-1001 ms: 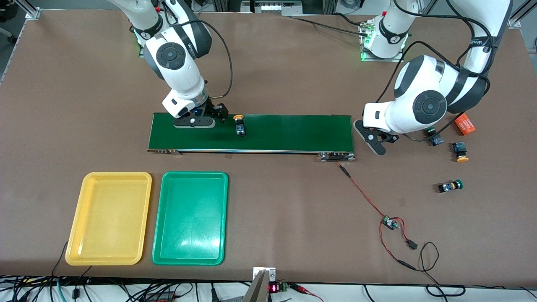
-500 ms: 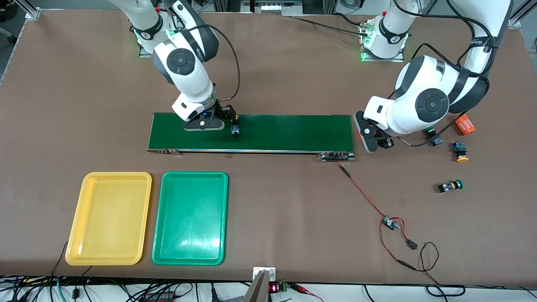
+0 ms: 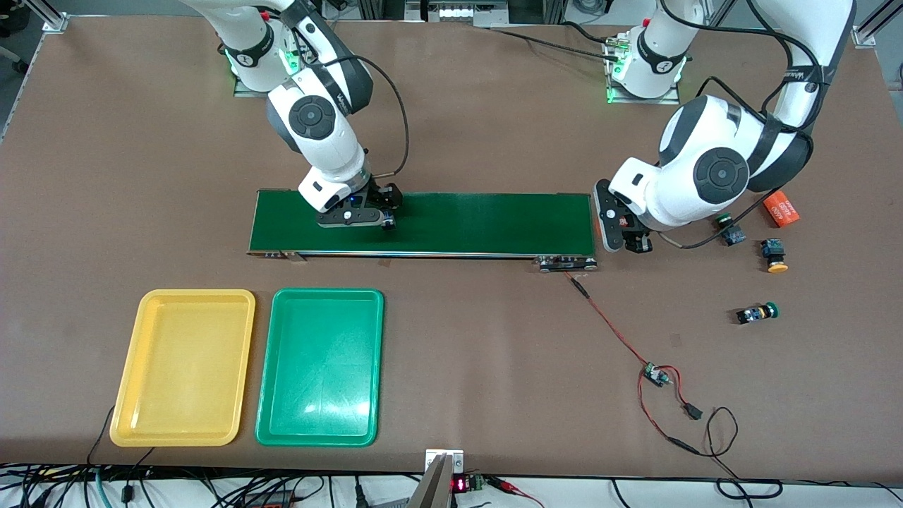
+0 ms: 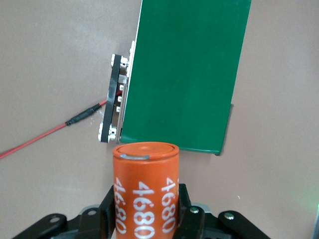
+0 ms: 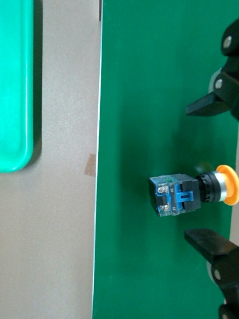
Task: Sort buttons by color to trays
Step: 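Carry the button with the right gripper while the left gripper releases the battery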
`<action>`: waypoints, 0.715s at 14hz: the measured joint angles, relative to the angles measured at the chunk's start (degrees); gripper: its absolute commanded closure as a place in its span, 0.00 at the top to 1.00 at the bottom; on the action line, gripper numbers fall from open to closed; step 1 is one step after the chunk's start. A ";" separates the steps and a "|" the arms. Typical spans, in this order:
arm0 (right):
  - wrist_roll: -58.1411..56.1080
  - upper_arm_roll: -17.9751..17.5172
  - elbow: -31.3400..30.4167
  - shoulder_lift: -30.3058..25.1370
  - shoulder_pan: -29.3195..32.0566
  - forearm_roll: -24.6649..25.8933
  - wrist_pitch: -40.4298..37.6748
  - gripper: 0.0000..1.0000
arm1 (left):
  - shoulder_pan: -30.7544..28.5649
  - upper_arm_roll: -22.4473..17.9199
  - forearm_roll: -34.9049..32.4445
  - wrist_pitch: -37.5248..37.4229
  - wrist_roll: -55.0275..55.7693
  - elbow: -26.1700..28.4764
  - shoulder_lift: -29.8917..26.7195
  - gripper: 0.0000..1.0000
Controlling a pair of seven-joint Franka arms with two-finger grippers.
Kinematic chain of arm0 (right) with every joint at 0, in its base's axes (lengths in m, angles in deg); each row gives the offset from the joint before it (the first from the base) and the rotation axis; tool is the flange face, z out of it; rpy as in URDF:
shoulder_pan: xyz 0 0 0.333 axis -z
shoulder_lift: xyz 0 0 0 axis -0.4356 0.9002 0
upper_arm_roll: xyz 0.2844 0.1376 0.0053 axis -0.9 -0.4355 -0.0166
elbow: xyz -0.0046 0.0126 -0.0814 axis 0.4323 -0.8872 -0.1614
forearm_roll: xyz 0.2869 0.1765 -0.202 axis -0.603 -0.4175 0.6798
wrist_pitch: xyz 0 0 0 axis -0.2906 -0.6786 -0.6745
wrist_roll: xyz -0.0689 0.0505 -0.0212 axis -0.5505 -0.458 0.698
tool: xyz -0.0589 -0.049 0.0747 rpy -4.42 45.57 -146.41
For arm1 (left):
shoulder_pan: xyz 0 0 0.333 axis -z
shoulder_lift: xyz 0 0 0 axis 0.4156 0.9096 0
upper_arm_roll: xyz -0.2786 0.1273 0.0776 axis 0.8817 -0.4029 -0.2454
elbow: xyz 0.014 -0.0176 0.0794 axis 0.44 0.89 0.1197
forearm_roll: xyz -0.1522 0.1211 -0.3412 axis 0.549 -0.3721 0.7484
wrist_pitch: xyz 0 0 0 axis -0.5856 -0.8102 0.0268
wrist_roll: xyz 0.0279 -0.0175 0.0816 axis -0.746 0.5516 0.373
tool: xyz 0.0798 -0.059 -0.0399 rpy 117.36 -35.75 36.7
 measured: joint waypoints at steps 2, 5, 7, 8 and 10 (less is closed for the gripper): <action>0.00 0.00 0.01 1.24 -0.10 0.06 0.92 1.00 | 1.99 0.07 0.00 0.89 -0.21 0.15 1.08 0.00; 0.00 0.00 0.05 2.68 -0.12 0.14 1.83 1.00 | 5.29 0.11 0.00 1.55 -0.15 0.32 2.26 0.00; 0.00 0.02 0.09 3.40 -0.12 0.59 2.35 0.91 | 5.78 0.10 0.00 1.55 -0.19 0.94 2.52 0.00; 0.00 0.08 0.10 3.73 -0.12 1.16 2.54 0.82 | 5.91 0.10 0.00 1.55 -0.20 1.30 2.65 0.00; 0.00 0.20 0.11 4.25 -0.12 2.02 3.02 0.54 | 6.21 0.10 -0.49 1.72 -0.26 1.85 3.11 0.00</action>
